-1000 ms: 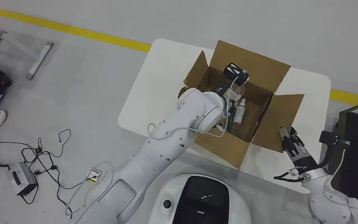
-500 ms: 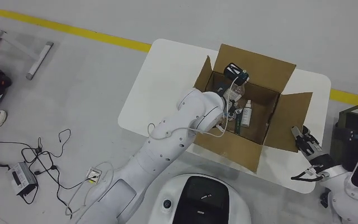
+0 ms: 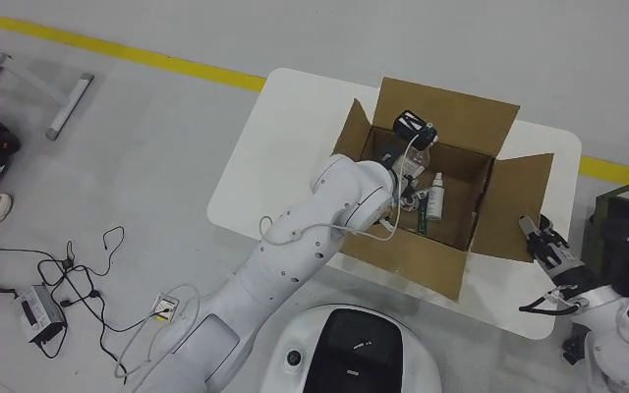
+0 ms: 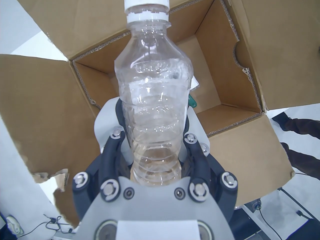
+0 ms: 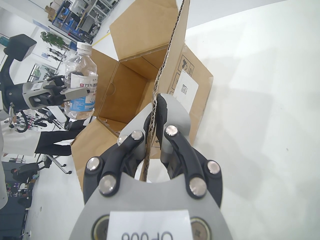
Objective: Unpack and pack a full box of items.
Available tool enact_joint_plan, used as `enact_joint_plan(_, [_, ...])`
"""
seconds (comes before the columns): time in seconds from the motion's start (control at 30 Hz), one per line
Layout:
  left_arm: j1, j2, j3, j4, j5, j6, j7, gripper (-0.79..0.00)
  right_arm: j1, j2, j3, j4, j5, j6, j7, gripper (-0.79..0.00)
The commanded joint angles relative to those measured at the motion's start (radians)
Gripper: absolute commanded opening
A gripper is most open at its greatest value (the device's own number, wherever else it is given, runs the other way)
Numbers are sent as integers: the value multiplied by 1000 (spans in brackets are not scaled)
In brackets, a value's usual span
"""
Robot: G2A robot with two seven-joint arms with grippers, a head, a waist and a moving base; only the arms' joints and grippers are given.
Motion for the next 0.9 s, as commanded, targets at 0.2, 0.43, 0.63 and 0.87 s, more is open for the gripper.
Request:
enact_joint_plan(0.2, [30,6,-19,-47,3,-28,12,-785,41,16,25,34,35,-50,99,-785])
enact_joint_plan(0.43, [31,15,-76,-150,-55,-81,-49,-785,43,23,24,55,17,-80,96,-785])
enact_joint_plan(0.63, [45,33,-144,-241,-67,-141,-129,-785,35,28,29,54,29,-69,93,0])
enact_joint_plan(0.87, [83,56,-228,-331,0,-143,-196,-785,18,31,42,38,50,-61,70,0])
